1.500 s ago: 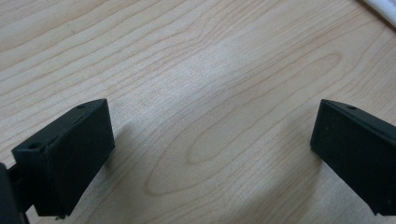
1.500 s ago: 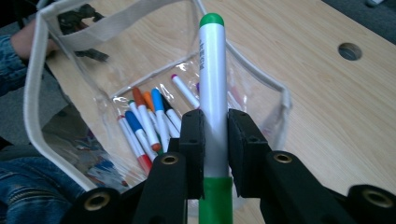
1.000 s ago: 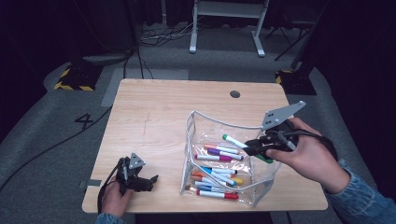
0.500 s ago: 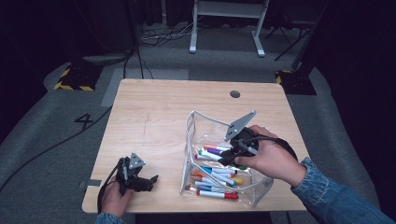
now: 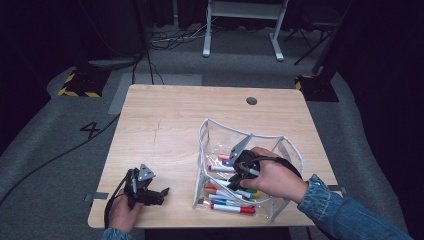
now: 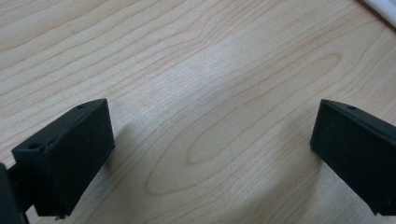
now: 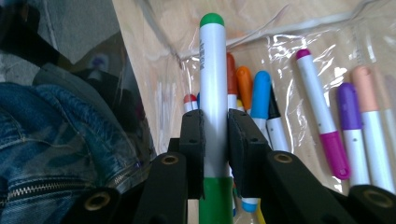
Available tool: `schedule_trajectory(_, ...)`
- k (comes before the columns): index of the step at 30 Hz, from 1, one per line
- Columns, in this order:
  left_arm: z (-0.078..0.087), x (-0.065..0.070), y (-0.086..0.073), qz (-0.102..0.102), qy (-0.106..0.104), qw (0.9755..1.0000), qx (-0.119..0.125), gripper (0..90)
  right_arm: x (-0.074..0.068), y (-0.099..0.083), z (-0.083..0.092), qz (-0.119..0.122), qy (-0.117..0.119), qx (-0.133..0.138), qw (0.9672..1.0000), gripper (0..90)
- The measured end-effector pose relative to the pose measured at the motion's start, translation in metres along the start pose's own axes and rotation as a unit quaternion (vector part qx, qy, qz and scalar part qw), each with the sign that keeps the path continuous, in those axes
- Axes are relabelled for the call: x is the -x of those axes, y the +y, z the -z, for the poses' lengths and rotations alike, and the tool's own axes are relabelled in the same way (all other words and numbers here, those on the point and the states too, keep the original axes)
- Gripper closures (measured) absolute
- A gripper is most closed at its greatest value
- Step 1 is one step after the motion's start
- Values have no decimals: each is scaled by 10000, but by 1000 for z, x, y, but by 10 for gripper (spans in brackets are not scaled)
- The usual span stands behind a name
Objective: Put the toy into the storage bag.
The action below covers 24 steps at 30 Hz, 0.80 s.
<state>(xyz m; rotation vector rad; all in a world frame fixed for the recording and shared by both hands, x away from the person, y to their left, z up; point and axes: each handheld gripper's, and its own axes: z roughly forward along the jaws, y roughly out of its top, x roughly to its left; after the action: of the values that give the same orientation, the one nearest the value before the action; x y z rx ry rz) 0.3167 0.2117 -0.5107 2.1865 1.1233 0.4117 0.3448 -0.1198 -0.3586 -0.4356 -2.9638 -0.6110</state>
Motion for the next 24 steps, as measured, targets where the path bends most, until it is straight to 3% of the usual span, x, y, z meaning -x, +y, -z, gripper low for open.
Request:
schedule_trajectory(11,0,0,0,-6,4,10000,-2,0,-2,1,-18,170,131,-448,9988,766)
schedule_trajectory(24,0,0,0,2,-4,10000,0,0,-1,0,-29,144,358,-646,9972,733)
